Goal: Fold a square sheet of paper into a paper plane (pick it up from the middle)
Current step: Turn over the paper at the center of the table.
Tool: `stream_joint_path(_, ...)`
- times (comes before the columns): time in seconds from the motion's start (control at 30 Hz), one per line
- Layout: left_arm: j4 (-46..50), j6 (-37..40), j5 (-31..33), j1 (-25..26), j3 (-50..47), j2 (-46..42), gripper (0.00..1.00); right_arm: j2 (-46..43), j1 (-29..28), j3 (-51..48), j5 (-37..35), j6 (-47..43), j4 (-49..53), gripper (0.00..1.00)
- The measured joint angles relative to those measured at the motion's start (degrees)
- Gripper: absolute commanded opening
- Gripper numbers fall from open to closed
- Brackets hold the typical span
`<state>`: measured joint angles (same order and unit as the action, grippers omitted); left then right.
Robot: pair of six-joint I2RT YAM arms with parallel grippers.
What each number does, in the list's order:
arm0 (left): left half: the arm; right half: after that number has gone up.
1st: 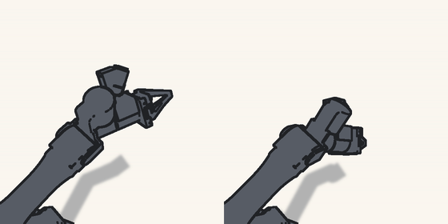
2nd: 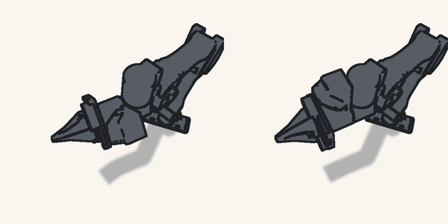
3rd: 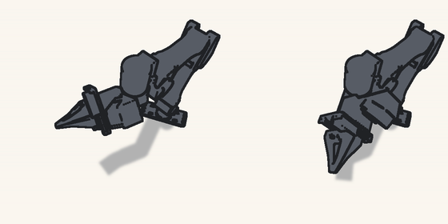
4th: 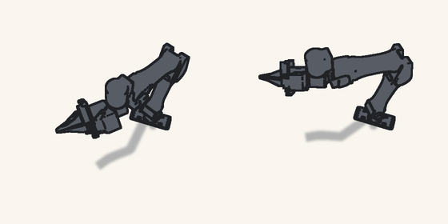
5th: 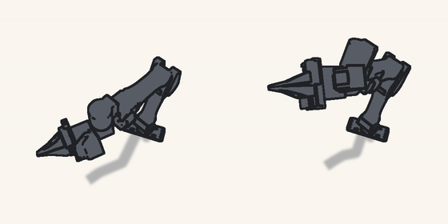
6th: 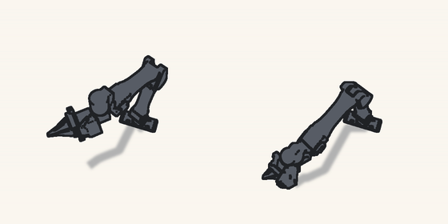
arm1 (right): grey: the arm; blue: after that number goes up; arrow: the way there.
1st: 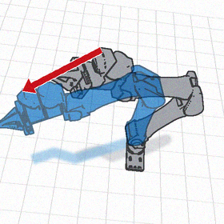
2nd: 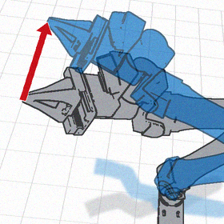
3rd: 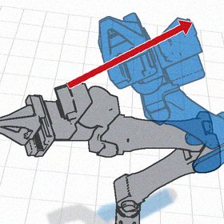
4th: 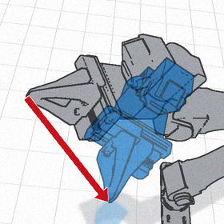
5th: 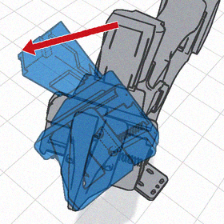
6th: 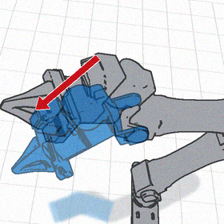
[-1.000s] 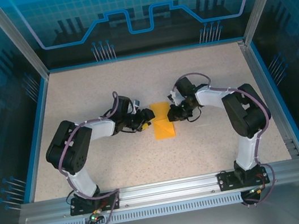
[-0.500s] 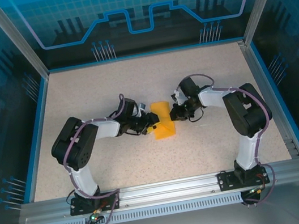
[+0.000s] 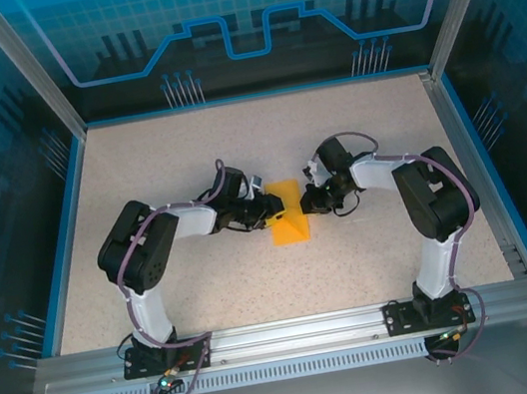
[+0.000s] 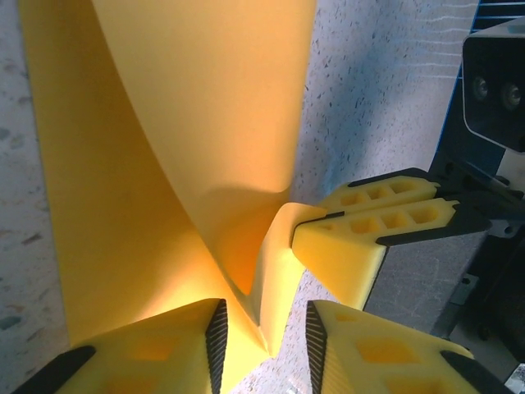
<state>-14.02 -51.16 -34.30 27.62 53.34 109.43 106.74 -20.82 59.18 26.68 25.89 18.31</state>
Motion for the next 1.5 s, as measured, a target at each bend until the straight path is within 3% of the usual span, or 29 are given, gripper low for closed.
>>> stream_joint_path(0.07, 0.20, 0.02, 0.00, 0.02, 0.44, 0.37, 0.31, -0.02, 0.00, 0.00, 0.00, 0.09, 0.00, 0.14)
stream_joint_path(0.3, 0.94, 0.11, 0.22, 0.11, 1.75, 0.94, 0.30, -3.23, 0.20, -1.11, -0.35, 1.64, 0.04, 0.40)
stream_joint_path(0.47, 2.08, 0.50, 0.74, 0.11, 1.81, 1.25, 0.19, -9.77, 0.61, -2.25, -2.75, 3.13, 0.13, 0.52)
stream_joint_path(0.63, 4.24, 2.27, 2.08, 0.11, 2.51, 1.25, 0.07, -16.15, 1.18, -3.80, -7.58, 5.22, 0.70, 0.64)
stream_joint_path(0.83, 13.90, 8.41, 6.10, 0.17, 5.07, -1.97, 0.06, -23.58, 1.38, -6.03, -14.40, 7.67, 2.91, 0.77)
stream_joint_path(0.97, 28.11, 15.39, 14.67, 0.76, 11.52, -8.31, 0.06, -28.33, 1.38, -7.13, -18.53, 8.74, 4.57, 0.81)
stream_joint_path(1.2, 48.72, 27.47, 38.73, 5.99, 27.10, -15.96, 0.07, -32.54, 1.38, -7.76, -25.03, 10.60, 6.16, 0.83)
stream_joint_path(1.33, 55.49, 31.78, 51.74, 8.63, 31.69, -13.46, 0.07, -33.14, 1.38, -7.76, -27.87, 11.47, 7.08, 0.84)
stream_joint_path(1.5, 60.35, 33.83, 66.36, 9.90, 36.17, -2.95, 0.06, -33.46, 1.66, -9.22, -30.18, 12.31, 8.41, 0.84)
